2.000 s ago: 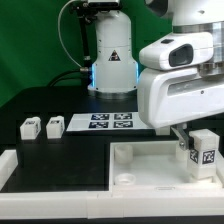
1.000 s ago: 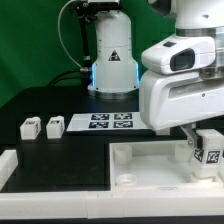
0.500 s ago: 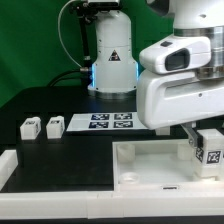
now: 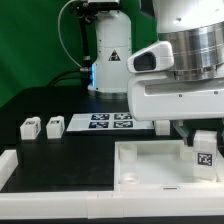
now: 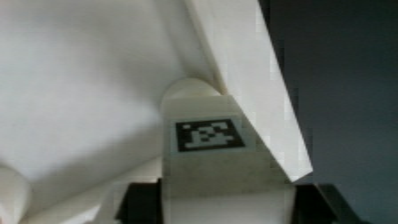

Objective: Assemble one leg

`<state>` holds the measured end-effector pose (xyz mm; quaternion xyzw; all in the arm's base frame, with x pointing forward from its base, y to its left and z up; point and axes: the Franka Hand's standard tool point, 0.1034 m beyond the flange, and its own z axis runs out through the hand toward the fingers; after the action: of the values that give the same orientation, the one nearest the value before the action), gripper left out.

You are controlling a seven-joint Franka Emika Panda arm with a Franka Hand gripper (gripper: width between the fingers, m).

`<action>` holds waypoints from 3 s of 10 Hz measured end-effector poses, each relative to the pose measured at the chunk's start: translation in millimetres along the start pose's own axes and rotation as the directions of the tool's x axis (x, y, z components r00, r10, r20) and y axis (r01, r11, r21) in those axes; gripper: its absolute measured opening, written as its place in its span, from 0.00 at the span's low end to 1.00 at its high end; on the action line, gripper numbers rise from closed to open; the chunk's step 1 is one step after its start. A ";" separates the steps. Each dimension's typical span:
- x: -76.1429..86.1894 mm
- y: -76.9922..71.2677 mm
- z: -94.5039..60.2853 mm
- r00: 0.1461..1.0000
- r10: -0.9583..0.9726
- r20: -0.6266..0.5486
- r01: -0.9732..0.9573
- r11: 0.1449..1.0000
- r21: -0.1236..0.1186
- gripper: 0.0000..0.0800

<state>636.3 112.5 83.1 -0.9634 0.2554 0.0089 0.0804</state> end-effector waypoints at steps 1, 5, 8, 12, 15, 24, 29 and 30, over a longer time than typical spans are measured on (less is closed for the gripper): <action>-0.2 -0.1 0.2 0.997 0.076 0.001 -0.076 0.997 0.001 0.38; -4.8 0.5 3.3 0.701 0.711 0.056 -0.713 0.695 0.092 0.38; -8.6 -5.8 4.0 0.424 0.897 0.127 -0.905 0.418 0.075 0.38; -8.9 -5.9 4.5 0.442 0.888 0.126 -0.897 0.435 0.077 0.66; -10.7 -16.4 0.0 0.683 0.725 0.092 -0.731 0.679 0.071 0.80; 3.6 -7.8 -1.5 0.984 -0.175 -0.040 0.177 0.983 0.044 0.81; 5.0 -6.1 -1.7 0.999 -0.010 -0.031 0.011 0.999 0.053 0.42; 5.6 -5.4 -1.8 0.998 0.065 -0.027 -0.064 0.996 0.056 0.38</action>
Offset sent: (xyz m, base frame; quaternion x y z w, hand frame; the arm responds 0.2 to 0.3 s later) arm -0.0131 -0.0027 -0.0057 0.0705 0.0033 0.4309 0.8997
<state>643.7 114.1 85.4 -0.9522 0.2876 -0.0096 0.1028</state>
